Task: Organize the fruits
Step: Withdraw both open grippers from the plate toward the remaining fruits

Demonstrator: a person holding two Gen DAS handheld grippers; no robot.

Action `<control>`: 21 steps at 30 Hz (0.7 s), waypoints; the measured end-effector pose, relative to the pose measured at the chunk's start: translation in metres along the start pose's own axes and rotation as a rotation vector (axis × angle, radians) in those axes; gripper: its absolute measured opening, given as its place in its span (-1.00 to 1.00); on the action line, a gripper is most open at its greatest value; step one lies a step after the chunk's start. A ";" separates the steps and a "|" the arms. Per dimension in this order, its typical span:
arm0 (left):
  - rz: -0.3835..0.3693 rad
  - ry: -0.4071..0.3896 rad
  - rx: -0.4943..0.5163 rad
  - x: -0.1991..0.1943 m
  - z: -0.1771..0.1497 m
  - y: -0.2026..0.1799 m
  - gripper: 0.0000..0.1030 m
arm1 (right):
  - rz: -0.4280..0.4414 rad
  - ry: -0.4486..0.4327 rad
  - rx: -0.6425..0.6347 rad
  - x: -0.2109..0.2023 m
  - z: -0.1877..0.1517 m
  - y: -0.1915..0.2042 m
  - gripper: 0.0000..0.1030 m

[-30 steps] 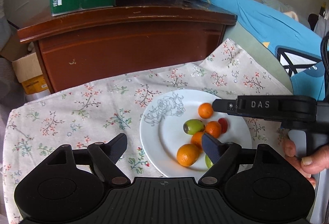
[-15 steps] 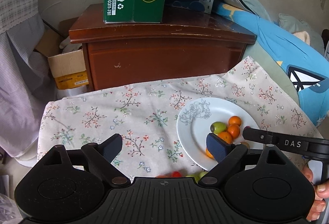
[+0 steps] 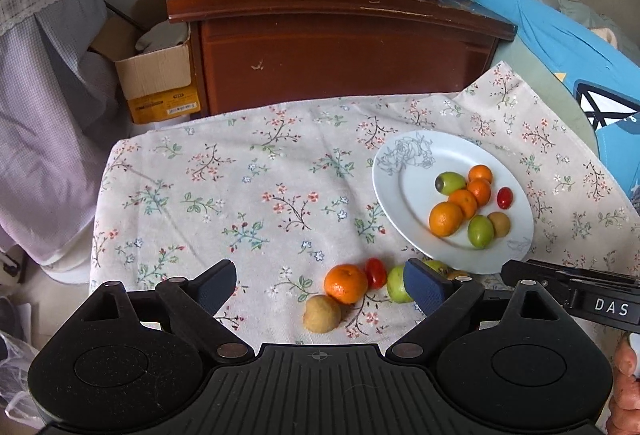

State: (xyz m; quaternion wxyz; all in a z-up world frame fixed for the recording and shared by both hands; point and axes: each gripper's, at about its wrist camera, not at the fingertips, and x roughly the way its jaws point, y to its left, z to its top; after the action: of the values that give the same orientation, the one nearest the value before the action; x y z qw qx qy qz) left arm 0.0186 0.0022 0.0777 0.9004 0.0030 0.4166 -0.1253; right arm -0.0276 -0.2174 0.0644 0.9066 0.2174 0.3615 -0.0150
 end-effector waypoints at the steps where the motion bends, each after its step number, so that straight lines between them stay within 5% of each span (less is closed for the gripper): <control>1: -0.006 0.008 -0.007 0.002 -0.002 0.001 0.79 | 0.001 0.007 -0.006 0.001 -0.002 0.002 -0.23; 21: 0.017 0.070 0.077 0.029 -0.031 0.009 0.78 | -0.022 0.067 -0.067 0.041 -0.017 0.012 -0.23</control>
State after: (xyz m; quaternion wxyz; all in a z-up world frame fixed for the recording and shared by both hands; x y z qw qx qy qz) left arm 0.0154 0.0078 0.0352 0.8856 0.0454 0.4426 -0.1335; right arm -0.0062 -0.1946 0.0309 0.9006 0.1833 0.3941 -0.0057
